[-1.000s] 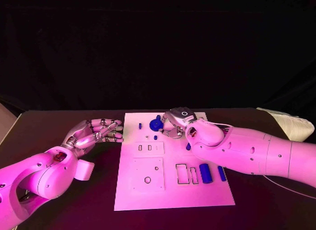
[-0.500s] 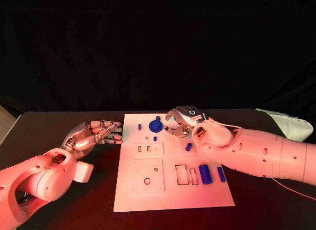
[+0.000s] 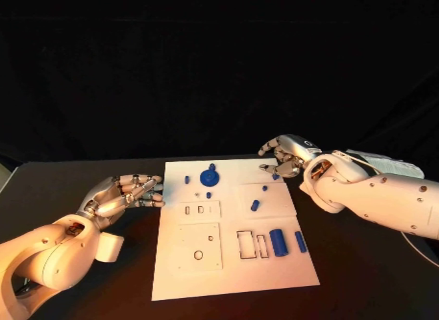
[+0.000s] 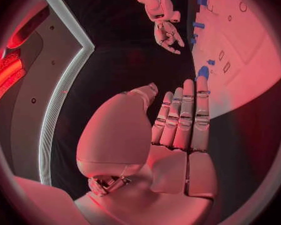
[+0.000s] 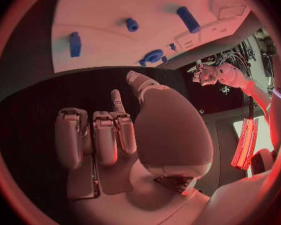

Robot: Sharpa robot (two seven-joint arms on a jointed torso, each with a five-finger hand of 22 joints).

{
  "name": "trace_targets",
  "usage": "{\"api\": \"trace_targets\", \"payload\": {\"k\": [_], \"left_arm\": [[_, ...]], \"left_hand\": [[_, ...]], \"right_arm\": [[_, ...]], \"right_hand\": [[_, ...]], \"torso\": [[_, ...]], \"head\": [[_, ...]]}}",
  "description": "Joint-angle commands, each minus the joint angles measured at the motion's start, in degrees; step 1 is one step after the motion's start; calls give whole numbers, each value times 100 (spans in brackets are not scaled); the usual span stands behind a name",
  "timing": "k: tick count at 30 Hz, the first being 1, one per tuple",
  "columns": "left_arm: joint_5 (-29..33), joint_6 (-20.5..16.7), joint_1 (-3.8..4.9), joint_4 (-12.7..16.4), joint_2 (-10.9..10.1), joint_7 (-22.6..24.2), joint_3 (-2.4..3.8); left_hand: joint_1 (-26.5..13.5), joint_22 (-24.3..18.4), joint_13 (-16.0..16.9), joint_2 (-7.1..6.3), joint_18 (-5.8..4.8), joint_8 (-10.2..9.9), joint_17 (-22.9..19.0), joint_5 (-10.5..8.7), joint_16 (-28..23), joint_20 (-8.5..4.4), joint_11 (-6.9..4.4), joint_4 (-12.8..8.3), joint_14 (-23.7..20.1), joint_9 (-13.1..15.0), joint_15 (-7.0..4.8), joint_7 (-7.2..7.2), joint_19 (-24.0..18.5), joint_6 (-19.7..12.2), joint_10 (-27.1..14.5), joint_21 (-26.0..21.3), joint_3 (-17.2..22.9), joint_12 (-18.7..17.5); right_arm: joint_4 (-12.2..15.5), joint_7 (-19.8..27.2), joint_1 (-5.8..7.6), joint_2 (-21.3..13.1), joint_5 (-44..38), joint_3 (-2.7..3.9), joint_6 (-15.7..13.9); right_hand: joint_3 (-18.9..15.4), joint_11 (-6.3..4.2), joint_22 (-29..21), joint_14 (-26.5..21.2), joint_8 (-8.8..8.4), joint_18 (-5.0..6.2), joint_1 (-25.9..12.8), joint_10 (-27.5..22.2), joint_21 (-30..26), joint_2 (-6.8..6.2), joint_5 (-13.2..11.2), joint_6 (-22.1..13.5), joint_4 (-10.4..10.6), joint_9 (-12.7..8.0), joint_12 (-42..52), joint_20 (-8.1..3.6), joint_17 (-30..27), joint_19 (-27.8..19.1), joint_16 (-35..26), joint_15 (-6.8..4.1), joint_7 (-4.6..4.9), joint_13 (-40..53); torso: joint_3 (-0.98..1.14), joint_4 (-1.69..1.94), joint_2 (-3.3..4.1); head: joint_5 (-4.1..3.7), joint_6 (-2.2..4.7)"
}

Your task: Assemble the parts on the task board

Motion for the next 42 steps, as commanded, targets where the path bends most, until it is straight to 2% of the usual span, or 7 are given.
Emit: {"api": "trace_targets", "payload": {"k": [1, 6, 10, 16, 21, 27, 42], "left_arm": [[-4, 93, -36, 24, 10, 45, 3], [-4, 109, -84, 16, 22, 54, 3], [-4, 119, -106, -4, 41, 56, 4], [-6, 132, -128, -24, 60, 58, 4], [-7, 128, -141, -37, 65, 62, 4], [-9, 133, -147, -42, 86, 64, 4], [-12, 133, -150, -56, 100, 64, 4]], "left_hand": [[-40, 3, -3, -14, 68, -30, 6, 4, 15, 4, 26, -6, -41, -10, -7, 154, -23, 8, 13, 29, 19, -22], [-33, 3, -2, -26, 68, -30, 11, 4, 14, 4, 25, -17, -45, -9, -7, 156, -26, 11, 19, 29, 20, -20], [-33, 3, -2, -26, 68, -30, 11, 4, 14, 4, 25, -17, -45, -9, -7, 156, -26, 11, 19, 29, 20, -20], [-25, 2, 1, -36, 68, -28, 19, 4, 12, 4, 24, -30, -50, -9, -8, 157, -29, 16, 30, 29, 24, -17], [-23, 2, 2, -38, 68, -28, 22, 4, 12, 4, 24, -33, -52, -9, -8, 157, -30, 18, 36, 30, 26, -15], [-23, 2, 2, -38, 68, -28, 22, 4, 12, 4, 24, -33, -52, -9, -8, 157, -30, 18, 36, 30, 26, -15], [-19, 1, 3, -43, 68, -30, 28, 4, 11, 4, 24, -41, -57, -10, -7, 157, -32, 16, 38, 30, 30, -16]], "right_arm": [[-104, 862, 11, -162, 298, 3, 679], [-214, 997, 20, -361, 315, 3, 875], [-325, 1007, 21, -409, 343, -1, 965], [-497, 971, 7, -372, 351, -23, 1115], [-738, 930, -31, -242, 335, -37, 1140], [-988, 885, -61, -75, 330, -45, 1184], [-1131, 860, -137, 50, 288, -60, 1338]], "right_hand": [[-53, 41, 790, 578, -33, -86, 100, 598, 1, -35, -45, 20, -50, 6, 20, 23, 1429, 362, -5, -23, 5, 1507], [-147, 40, 785, 581, -56, -85, 159, 577, -6, -77, -42, -14, -62, -3, -1, 24, 1443, 359, 0, -17, 6, 1488], [-190, 40, 788, 581, -77, -86, 184, 553, -6, -75, -5, -46, -55, -11, -23, 30, 1446, 359, 1, -4, 11, 1467], [-236, 47, 785, 582, -113, -87, 202, 524, -10, -53, 31, -100, -30, -24, -50, 51, 1450, 357, 2, 33, 28, 1442], [-261, 56, 787, 583, -125, -87, 212, 526, -10, -37, 76, -114, -10, -28, -48, 69, 1455, 358, 4, 54, 39, 1444], [-277, 63, 783, 585, -131, -86, 215, 534, -14, -24, 112, -119, 7, -29, -41, 80, 1460, 357, 6, 66, 47, 1451], [-279, 63, 824, 593, -75, -93, 267, 598, 20, 53, 180, 1, 48, -7, 20, 90, 1496, 373, 19, 55, 34, 1507]], "torso": [[33, -38, -6], [49, -50, 5], [56, -52, 10], [32, -20, 6], [49, -10, 12], [31, -1, 1], [36, -27, 2]], "head": [[-59, 27], [-122, 29], [-103, 24], [-120, -25], [-122, -26], [-109, -59], [-46, -111]]}}
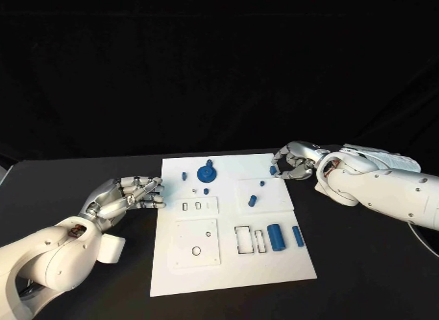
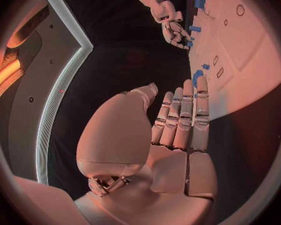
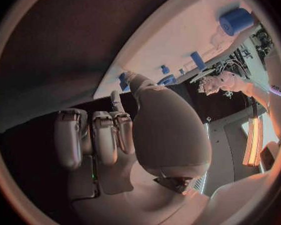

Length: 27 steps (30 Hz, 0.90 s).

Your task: Assemble the parts on the task board

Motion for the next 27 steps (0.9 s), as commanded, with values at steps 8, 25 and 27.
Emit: {"api": "trace_targets", "payload": {"k": [8, 25, 27], "left_arm": [[-14, 102, -3, 1, 17, 52, 5], [-15, 104, -3, -3, 14, 39, 5], [-15, 104, -3, -5, 14, 37, 5]], "left_hand": [[-19, 1, 3, -43, 68, -31, 5, 4, 11, 5, 4, -25, -36, -6, 13, 157, -32, 16, 18, 30, 15, -16], [-15, 1, 4, -46, 68, -33, 13, 4, 9, 5, 4, -33, -42, -7, 14, 157, -35, 14, 19, 30, 22, -19], [-15, 1, 4, -46, 68, -33, 13, 4, 9, 5, 4, -33, -42, -7, 14, 157, -35, 14, 19, 30, 22, -19]], "right_arm": [[-12, 43, -14, 49, -38, -2, 194], [-68, 47, -37, 144, -17, -5, 187], [-67, 48, -37, 147, -15, -5, 176]], "right_hand": [[109, -33, 857, 597, 111, -98, 155, 598, 46, 133, 62, 259, 37, 36, 40, -25, 1509, 386, 24, -84, -71, 1508], [253, -61, 883, 597, 131, -105, 190, 598, 67, 232, 59, 309, 55, 35, 40, -70, 1509, 395, 24, -126, -96, 1508], [269, -63, 882, 597, 134, -104, 190, 598, 64, 241, 59, 317, 57, 35, 40, -74, 1509, 394, 24, -129, -100, 1508]], "torso": [[-5, 2, -6], [-8, 4, -7], [-6, 1, -9]], "head": [[-8, -26], [-5, -55], [3, -57]]}}
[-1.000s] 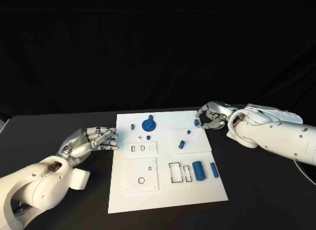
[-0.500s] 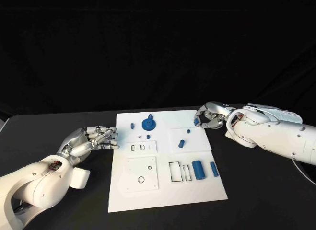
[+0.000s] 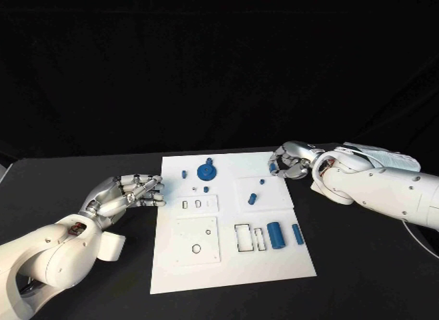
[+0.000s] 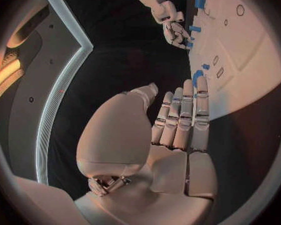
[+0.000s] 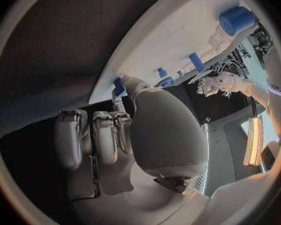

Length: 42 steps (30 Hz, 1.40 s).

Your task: Assemble the parts on the task board

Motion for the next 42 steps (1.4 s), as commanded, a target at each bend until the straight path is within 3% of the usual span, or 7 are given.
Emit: {"api": "trace_targets", "payload": {"k": [1, 12, 18, 22, 32, 37, 42], "left_arm": [[-15, 99, -2, 5, 9, 39, 4], [-15, 102, -2, 1, 7, 30, 4], [-15, 102, -2, 1, 5, 28, 4], [-16, 102, -2, 1, 4, 26, 4], [-16, 89, -1, -3, 5, 26, 4], [-16, 77, 0, -24, 18, 26, 4], [-15, 76, 1, -57, 51, 28, 4]], "left_hand": [[-15, 1, 4, -46, 68, -33, 5, 4, 9, 5, 5, -18, -42, -8, 14, 157, -35, 14, 20, 30, 7, -19], [-15, 1, 4, -46, 68, -33, 5, 4, 9, 5, 5, -18, -42, -8, 14, 157, -35, 14, 20, 30, 7, -19], [-15, 1, 4, -46, 68, -33, 5, 4, 9, 5, 5, -18, -42, -8, 14, 157, -35, 14, 20, 30, 7, -19], [-15, 1, 4, -46, 68, -33, 5, 4, 9, 5, 5, -18, -42, -8, 14, 157, -35, 14, 20, 30, 7, -19], [-3, 1, 3, -52, 68, -40, 30, 4, 7, 5, 6, -41, -52, -11, 15, 158, -41, 11, 16, 34, 27, -28], [-3, 1, 3, -52, 68, -40, 30, 4, 7, 5, 6, -41, -52, -11, 15, 158, -41, 11, 16, 34, 27, -28], [-3, 1, 3, -52, 68, -40, 30, 4, 7, 5, 6, -41, -52, -11, 15, 158, -41, 11, 16, 34, 27, -28]], "right_arm": [[-1, 41, -7, 7, -13, -3, 68], [11, 39, -8, 3, 86, -3, -143], [61, 13, -8, -2, 91, -2, -306], [164, -19, -8, -20, 112, -1, -386], [632, -458, 125, -88, 254, 27, -28], [1117, -833, 237, -75, 354, 32, 191], [1673, -1414, 270, 67, 126, 32, 41]], "right_hand": [[67, -48, 895, 607, 36, -107, 8, 618, 30, 73, 31, 75, 13, 9, 19, -35, 1509, 398, 23, -60, -3, 1509], [343, -216, 943, 607, 401, -117, -40, 618, 63, 279, 82, 481, -18, 173, 19, -151, 1509, 414, 23, -189, -197, 1509], [536, -251, 956, 607, 543, -120, -2, 618, 69, 366, -184, 436, -138, 264, 19, -191, 1509, 419, 23, -222, -225, 1509], [553, -249, 951, 607, 548, -119, -5, 618, 64, 363, -177, 419, -147, 268, 19, -192, 1509, 417, 23, -221, -221, 1509], [626, -240, 938, 607, 589, -116, -31, 618, 49, 351, -201, 371, -192, 297, 19, -188, 1509, 413, 23, -209, -207, 1509], [663, -226, 934, 607, 601, -114, -57, 618, 42, 322, -158, 325, -221, 307, 19, -180, 1509, 411, 23, -197, -189, 1509], [685, -226, 899, 607, 624, -106, -98, 618, 8, 309, -201, 310, -230, 321, 19, -165, 1509, 400, 23, -169, -181, 1509]], "torso": [[1, -2, -3], [1, -3, -7], [0, -2, -7], [3, -6, -6], [-16, -43, -41], [-28, -72, -75], [-39, -76, -114]], "head": [[8, -8], [18, -11], [22, -8], [26, 4], [51, 9], [167, -33], [288, -48]]}}
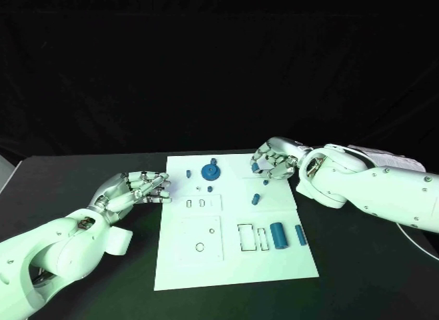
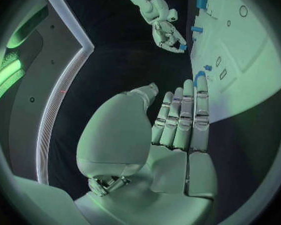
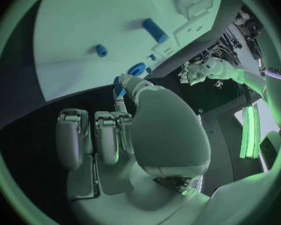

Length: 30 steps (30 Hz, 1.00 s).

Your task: Assemble the parts on the task board

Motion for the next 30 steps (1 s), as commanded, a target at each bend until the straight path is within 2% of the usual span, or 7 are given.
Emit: {"api": "trace_targets", "payload": {"k": [1, 4, 8, 15, 18, 23, 30], "left_arm": [[-13, 75, 2, -11, 36, 34, 5], [-13, 81, 2, -19, 52, 34, 5], [-12, 87, 1, -25, 66, 34, 5], [-10, 88, 1, -26, 80, 27, 4], [-9, 86, 1, -21, 76, 23, 4], [-9, 89, 1, -13, 73, 17, 4], [-8, 98, 1, -10, 69, 8, 4]], "left_hand": [[-3, 1, 3, -52, 69, -40, 5, 4, 7, 5, 6, -25, -32, -6, -5, 158, -41, 11, 16, 34, 11, -28], [-3, 1, 3, -52, 69, -40, 5, 4, 7, 5, 6, -25, -32, -6, -5, 158, -41, 11, 16, 34, 11, -28], [-3, 1, 3, -52, 69, -40, 5, 4, 7, 5, 6, -25, -32, -6, -5, 158, -41, 11, 16, 34, 11, -28], [-3, 1, 3, -52, 69, -40, 5, 4, 7, 5, 6, -25, -32, -6, -5, 158, -41, 11, 16, 34, 11, -28], [8, 1, 3, -53, 69, -42, 18, 4, 7, 4, 6, -42, -35, -7, -6, 159, -42, 12, 15, 38, 24, -30], [8, 1, 3, -53, 69, -42, 18, 4, 7, 4, 6, -42, -35, -7, -6, 159, -42, 12, 15, 38, 24, -30], [8, 1, 3, -53, 69, -42, 18, 4, 7, 4, 6, -42, -35, -7, -6, 159, -42, 12, 15, 38, 24, -30]], "right_arm": [[356, -814, 9, 138, -217, -1, 17], [615, -1182, -8, 288, -429, -11, -173], [820, -1556, -65, 504, -695, -42, -373], [947, -2198, -279, 894, -1072, -112, -591], [953, -2478, -387, 1048, -1224, -130, -691], [1022, -2864, -535, 1208, -1479, -143, -809], [1026, -3024, -620, 1339, -1734, -146, -943]], "right_hand": [[42, -10, 891, 597, 319, -48, -65, 587, -42, -1, -4, -25, 4, 256, 19, -18, 1510, 398, 23, 32, -9, 1509], [76, -11, 878, 597, 342, -46, -71, 587, -57, -11, 13, -34, -26, 269, 19, 2, 1510, 393, 23, 59, -6, 1509], [122, -3, 875, 597, 376, -45, -88, 587, -62, -27, 85, -46, -64, 288, 19, 23, 1510, 393, 23, 81, 3, 1509], [135, 0, 871, 597, 389, -44, -105, 587, -66, -33, 87, -52, -71, 295, 19, 33, 1510, 392, 23, 94, 10, 1509], [155, 9, 860, 597, 412, -41, -124, 587, -78, -60, 41, -67, -103, 308, 19, 48, 1510, 389, 23, 108, 19, 1509], [159, 13, 855, 597, 419, -39, -142, 587, -84, -76, 29, -76, -109, 312, 19, 54, 1510, 387, 23, 113, 23, 1509], [162, 18, 849, 597, 425, -37, -175, 587, -91, -95, 28, -90, -110, 315, 19, 60, 1510, 386, 23, 118, 28, 1509]], "torso": [[-14, -9, -48], [-26, 1, -72], [-49, 3, -104], [-77, -3, -132], [-74, -12, -125], [-87, 11, -127], [-73, 7, -116]], "head": [[121, -17], [138, -46], [166, -85], [213, -148], [245, -151], [227, -190], [235, -192]]}}
